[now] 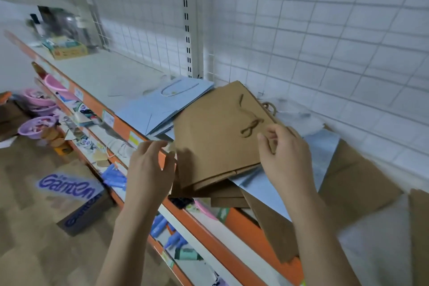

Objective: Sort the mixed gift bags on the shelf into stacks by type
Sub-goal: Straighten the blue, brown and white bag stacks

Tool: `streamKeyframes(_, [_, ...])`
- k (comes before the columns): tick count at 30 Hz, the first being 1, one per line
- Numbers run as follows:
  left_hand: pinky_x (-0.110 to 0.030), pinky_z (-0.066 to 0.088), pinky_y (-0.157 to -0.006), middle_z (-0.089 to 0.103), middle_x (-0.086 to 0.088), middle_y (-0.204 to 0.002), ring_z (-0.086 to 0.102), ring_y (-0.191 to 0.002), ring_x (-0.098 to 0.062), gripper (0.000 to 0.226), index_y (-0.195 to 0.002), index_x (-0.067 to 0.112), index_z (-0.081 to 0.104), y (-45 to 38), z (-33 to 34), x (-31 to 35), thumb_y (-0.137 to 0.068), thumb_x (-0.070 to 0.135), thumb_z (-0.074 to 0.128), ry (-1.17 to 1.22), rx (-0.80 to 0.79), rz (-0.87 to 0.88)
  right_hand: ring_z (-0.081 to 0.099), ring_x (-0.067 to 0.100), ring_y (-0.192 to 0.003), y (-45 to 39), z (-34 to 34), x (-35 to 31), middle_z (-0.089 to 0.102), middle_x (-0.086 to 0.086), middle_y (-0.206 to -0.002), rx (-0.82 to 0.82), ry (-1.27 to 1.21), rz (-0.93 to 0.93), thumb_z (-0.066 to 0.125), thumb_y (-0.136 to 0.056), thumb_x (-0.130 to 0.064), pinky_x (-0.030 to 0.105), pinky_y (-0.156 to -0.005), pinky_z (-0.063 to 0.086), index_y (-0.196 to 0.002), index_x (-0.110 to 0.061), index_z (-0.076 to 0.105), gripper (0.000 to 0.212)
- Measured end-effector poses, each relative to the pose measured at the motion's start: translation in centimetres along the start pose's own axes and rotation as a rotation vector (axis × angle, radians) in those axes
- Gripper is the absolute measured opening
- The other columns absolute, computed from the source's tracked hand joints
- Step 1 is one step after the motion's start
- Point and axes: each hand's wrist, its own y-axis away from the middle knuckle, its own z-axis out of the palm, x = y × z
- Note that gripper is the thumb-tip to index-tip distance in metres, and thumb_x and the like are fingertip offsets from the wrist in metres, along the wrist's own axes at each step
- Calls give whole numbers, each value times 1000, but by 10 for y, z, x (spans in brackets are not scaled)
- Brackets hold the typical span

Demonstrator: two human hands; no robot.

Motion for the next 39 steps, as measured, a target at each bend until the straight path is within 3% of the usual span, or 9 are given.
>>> streamKeyframes(4, [-30, 40, -81, 56, -9, -118, 57, -99, -28, 28, -116, 10, 61, -54, 12, -17, -90, 19, 56, 62, -28, 51, 56, 19, -101, -22, 25, -18, 61, 4, -107, 50, 48, 60, 51, -93, -28, 29, -82, 43, -115, -12, 60, 29])
streamKeyframes(10, [-31, 37, -77, 61, -15, -106, 52, -102, -32, 36, -101, 5, 61, -140, 26, -62, -85, 32, 42, 53, -242, 206, 57, 17, -99, -42, 68, -57, 64, 1, -108, 71, 139, 183, 49, -93, -32, 30, -81, 46, -115, -13, 59, 31])
streamKeyframes(12, [-34, 38, -82, 59, -17, -114, 51, -107, -36, 34, -114, 6, 59, -168, 22, -77, -87, 26, 51, 88, -268, 153, 57, 16, -99, -44, 82, -70, 63, 0, -108, 55, 153, 230, 49, -93, -33, 29, -81, 46, -115, -13, 59, 31])
streamKeyframes(16, [-44, 34, -101, 45, -19, -135, 40, -124, -39, 74, -139, 12, 35, -216, 23, -106, -80, 43, 65, -17, -484, 54, 56, 15, -93, -45, 107, -90, 62, -1, -103, 6, 173, 332, 48, -93, -35, 29, -77, 47, -112, -13, 60, 31])
streamKeyframes(19, [-49, 24, -108, 29, -17, -147, 25, -135, -38, 111, -147, 17, 15, -240, 29, -125, -63, 79, 54, -145, -630, -42, 56, 16, -94, -40, 118, -97, 62, -1, -96, 7, 191, 395, 49, -92, -34, 31, -76, 46, -104, -14, 61, 26])
streamKeyframes(23, [-51, 22, -108, 27, -23, -146, 26, -134, -41, 125, -148, 22, 8, -256, 33, -137, -50, 91, 44, -158, -670, -46, 56, 19, -96, -38, 126, -106, 63, 1, -97, 59, 216, 435, 53, -91, -31, 29, -76, 41, -104, -12, 61, 24])
streamKeyframes(32, [-42, 38, -96, 39, -18, -132, 44, -121, -35, 113, -140, 7, 30, -255, 24, -135, -53, 62, 77, 243, -476, -83, 52, 21, -106, -32, 135, -119, 59, 1, -106, 109, 254, 497, 53, -91, -30, 39, -90, 45, -113, -12, 59, 29])
streamKeyframes(36, [-31, 41, -72, 63, -7, -111, 57, -97, -26, 71, -113, 7, 58, -257, 23, -130, -63, 53, 77, 458, -447, -72, 52, 20, -100, -23, 125, -116, 56, -1, -101, 150, 291, 577, 56, -89, -31, 30, -81, 41, -115, -13, 58, 31])
streamKeyframes(39, [-28, 37, -60, 60, 1, -92, 52, -83, -20, 53, -105, 7, 58, -251, 25, -122, -72, 45, 73, 589, -436, -67, 51, 25, -104, -9, 111, -111, 55, 8, -112, 214, 349, 722, 60, -85, -39, 34, -82, 39, -119, -11, 52, 45])
